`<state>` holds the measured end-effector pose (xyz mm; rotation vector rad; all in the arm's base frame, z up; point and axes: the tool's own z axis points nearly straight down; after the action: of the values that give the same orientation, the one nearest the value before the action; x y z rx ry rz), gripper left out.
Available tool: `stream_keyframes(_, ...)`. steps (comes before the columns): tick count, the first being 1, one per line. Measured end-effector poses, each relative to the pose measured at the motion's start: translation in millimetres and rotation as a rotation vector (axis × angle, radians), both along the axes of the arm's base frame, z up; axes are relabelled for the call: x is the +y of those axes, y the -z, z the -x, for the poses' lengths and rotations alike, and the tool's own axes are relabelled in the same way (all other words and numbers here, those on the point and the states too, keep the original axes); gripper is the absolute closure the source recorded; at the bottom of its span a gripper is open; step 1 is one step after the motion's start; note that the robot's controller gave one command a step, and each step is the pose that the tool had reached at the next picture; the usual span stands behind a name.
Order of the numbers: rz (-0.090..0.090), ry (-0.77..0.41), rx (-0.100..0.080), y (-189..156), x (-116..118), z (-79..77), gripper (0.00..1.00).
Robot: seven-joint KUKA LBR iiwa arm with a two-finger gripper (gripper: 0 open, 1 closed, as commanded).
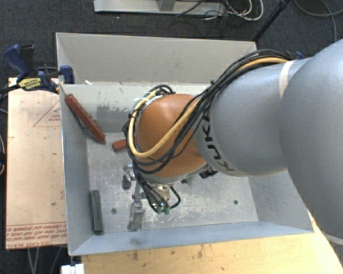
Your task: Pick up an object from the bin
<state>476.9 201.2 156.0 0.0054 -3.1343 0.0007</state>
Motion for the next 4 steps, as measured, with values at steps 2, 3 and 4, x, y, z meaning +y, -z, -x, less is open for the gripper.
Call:
stream_keyframes(2, -0.001, 0.194, -0.006, 0.7, -29.2, -1.8, 0.00)
stream_keyframes(3, 0.000, 0.115, -0.008, 10.3, -58.5, -19.2, 0.00)
stream_keyframes(4, -0.002, 0.061, -0.010, 55.0, -71.5, -28.8, 0.00)
